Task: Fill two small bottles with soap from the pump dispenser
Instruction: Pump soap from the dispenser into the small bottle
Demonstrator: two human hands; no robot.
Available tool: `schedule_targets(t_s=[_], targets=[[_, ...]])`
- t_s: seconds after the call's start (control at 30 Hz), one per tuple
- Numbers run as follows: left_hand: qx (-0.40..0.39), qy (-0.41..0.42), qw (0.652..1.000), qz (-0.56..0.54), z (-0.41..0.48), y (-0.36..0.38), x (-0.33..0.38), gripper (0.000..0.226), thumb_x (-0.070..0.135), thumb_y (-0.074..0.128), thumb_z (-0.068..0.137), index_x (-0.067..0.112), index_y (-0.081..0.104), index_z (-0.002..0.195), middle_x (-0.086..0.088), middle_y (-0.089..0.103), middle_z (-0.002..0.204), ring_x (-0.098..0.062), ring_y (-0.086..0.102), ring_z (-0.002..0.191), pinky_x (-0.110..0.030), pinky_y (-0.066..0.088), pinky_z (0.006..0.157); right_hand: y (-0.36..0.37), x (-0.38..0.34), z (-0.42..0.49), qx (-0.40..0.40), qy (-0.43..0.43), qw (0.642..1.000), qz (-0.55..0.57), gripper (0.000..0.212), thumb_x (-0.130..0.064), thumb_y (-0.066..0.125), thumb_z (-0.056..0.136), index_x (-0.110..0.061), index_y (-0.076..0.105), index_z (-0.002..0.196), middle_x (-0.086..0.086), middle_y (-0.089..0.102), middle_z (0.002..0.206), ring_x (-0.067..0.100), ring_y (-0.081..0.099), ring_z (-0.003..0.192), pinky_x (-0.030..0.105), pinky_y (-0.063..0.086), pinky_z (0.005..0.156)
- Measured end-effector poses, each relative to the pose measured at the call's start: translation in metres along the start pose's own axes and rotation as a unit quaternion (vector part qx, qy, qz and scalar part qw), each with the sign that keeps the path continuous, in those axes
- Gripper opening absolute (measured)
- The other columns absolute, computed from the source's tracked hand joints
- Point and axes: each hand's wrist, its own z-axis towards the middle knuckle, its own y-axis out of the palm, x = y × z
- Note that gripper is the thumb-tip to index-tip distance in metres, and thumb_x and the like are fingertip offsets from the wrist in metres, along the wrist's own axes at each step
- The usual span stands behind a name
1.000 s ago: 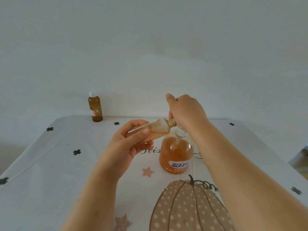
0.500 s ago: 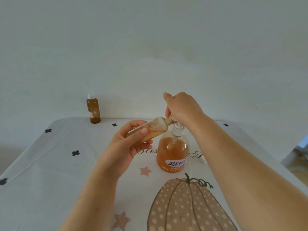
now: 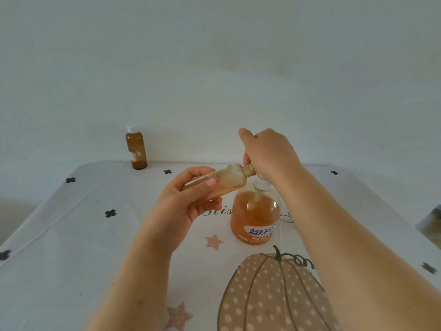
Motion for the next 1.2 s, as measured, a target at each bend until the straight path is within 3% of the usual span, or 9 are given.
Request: schedule_targets(t_s=[0.4,0.53,0.63,0.73,0.93,1.2], targets=[[0.004,-0.015,1.000,-0.002,0.000,0.001,0.000,0.021,0.013,0.075,0.080,0.012,0.069,0.100,-0.010,0.073,0.093,-0.024,0.069,0.075,-0.027,0.057,0.065,-0.003,-0.002,-0.004,-0.012,0.004,1.000,0.022,0.057,-0.042,0.036,0.104,-0.001,0.073,0.091,0.000,0.051,0.057,0.019,0.050,0.054,0.029,0.038,0.055],[0.003,-0.010,1.000,-0.003,-0.002,0.002,0.002,0.026,0.016,0.071,0.077,0.012,0.069,0.102,-0.010,0.073,0.095,-0.023,0.069,0.076,-0.027,0.057,0.065,-0.009,-0.005,-0.004,-0.013,0.002,1.000,0.027,0.055,-0.041,0.039,0.103,-0.003,0.073,0.084,-0.005,0.050,0.051,0.018,0.051,0.052,0.029,0.038,0.056],[-0.001,-0.003,1.000,-0.005,-0.003,0.003,0.003,0.026,0.016,0.070,0.077,0.012,0.068,0.102,-0.009,0.072,0.094,-0.022,0.069,0.076,-0.027,0.057,0.065,-0.014,-0.009,-0.003,-0.026,-0.002,1.000,0.016,0.057,-0.044,0.039,0.104,-0.007,0.072,0.076,-0.004,0.058,0.056,0.019,0.056,0.054,0.029,0.041,0.058],[-0.002,-0.002,1.000,-0.010,-0.003,0.004,0.002,0.025,0.016,0.070,0.077,0.012,0.068,0.102,-0.010,0.073,0.093,-0.022,0.069,0.075,-0.027,0.057,0.065,-0.014,-0.011,-0.002,-0.029,0.002,1.000,-0.001,0.056,-0.046,0.039,0.103,-0.006,0.072,0.083,-0.002,0.058,0.055,0.019,0.056,0.055,0.029,0.042,0.059],[0.001,0.004,1.000,-0.017,-0.003,0.004,0.002,0.024,0.017,0.070,0.077,0.013,0.069,0.101,-0.010,0.072,0.094,-0.022,0.069,0.075,-0.027,0.057,0.066,-0.009,-0.009,0.000,-0.024,0.007,0.999,-0.026,0.061,-0.051,0.033,0.103,-0.006,0.073,0.091,0.007,0.066,0.070,0.024,0.062,0.068,0.033,0.049,0.068],[0.000,0.002,1.000,-0.011,-0.002,0.003,0.001,0.023,0.016,0.075,0.078,0.012,0.069,0.100,-0.011,0.072,0.094,-0.022,0.069,0.074,-0.027,0.057,0.065,-0.003,-0.002,-0.001,0.010,-0.005,1.000,0.000,0.059,-0.046,0.036,0.103,-0.002,0.073,0.087,0.006,0.066,0.071,0.022,0.060,0.065,0.031,0.047,0.063]])
